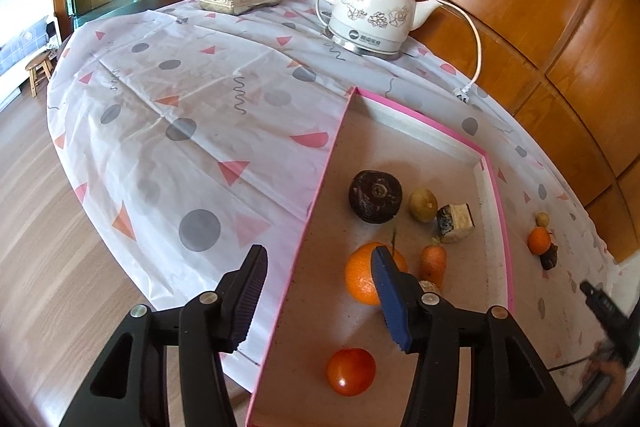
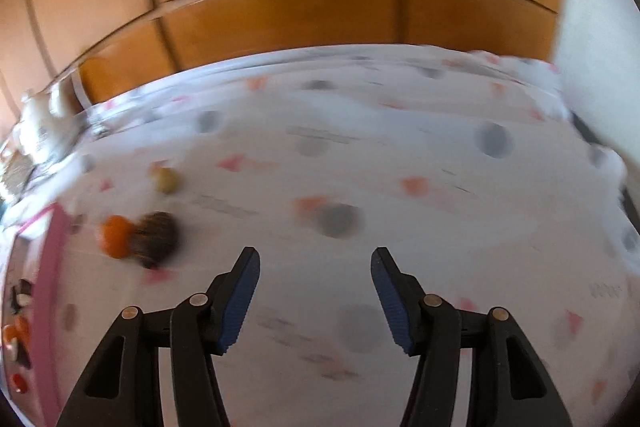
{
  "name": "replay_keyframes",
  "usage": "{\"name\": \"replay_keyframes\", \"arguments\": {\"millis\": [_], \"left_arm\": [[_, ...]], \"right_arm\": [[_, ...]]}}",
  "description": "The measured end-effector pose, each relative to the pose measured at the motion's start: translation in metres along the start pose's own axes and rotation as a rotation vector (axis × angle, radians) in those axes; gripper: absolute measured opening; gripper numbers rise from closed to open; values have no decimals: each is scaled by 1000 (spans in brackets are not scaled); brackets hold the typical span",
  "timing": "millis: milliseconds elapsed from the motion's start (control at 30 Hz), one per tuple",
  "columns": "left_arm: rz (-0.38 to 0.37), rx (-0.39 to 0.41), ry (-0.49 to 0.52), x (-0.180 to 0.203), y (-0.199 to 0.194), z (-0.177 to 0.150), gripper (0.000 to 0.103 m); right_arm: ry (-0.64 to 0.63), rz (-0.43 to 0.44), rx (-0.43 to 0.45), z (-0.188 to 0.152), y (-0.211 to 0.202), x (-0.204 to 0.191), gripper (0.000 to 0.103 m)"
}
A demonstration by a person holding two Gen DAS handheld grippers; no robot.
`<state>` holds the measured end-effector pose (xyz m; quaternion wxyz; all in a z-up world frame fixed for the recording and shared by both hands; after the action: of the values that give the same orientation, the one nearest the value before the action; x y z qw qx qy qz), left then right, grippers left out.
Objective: Organize fruits
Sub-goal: 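Grasp the small yellow round fruit with the right gripper and lift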
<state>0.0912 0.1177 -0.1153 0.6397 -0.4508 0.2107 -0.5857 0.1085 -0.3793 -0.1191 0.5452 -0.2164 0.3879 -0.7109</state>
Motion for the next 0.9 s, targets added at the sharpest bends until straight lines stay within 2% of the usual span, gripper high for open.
{"name": "replay_keyframes", "arguments": {"millis": [67, 233, 367, 467, 533, 633, 700, 767, 900], "left_arm": [[6, 0, -4, -2, 1, 1, 55], [20, -6, -7, -5, 4, 1, 55], [29, -6, -21, -9, 4, 2, 57], [34, -6, -33, -12, 4, 3, 58], [40, -6, -39, -14, 4, 3, 58], [44, -8, -48, -17, 4, 3, 58], [45, -9, -50, -17, 4, 3, 58], [46, -8, -49, -17, 4, 3, 58], [46, -3, -48, -16, 3, 3, 59]], "right_arm": [[-32, 43, -7, 8, 6, -23, 54], [-82, 141, -34, 29, 24, -74, 53], [-108, 172, -63, 41, 43, -103, 53], [-105, 182, -89, 48, 61, -115, 53], [-103, 180, -105, 52, 72, -122, 48], [-103, 173, -135, 54, 89, -129, 47], [-111, 161, -178, 50, 101, -130, 39], [-131, 139, -153, 54, 102, -129, 25], [-122, 170, -123, 60, 88, -123, 25]]}}
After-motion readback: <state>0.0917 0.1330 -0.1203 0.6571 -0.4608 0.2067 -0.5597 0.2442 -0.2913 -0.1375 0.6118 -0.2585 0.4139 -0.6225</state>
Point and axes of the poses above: each gripper's, at about its wrist camera, not at the fingertips, and y roughly the way its jaws point, x to its right, z to its top, the point moved 9 cm from there along y, roughly the way its jaws point, and after that the axes turned 2 degrees about -x, right-handed, at the moved point
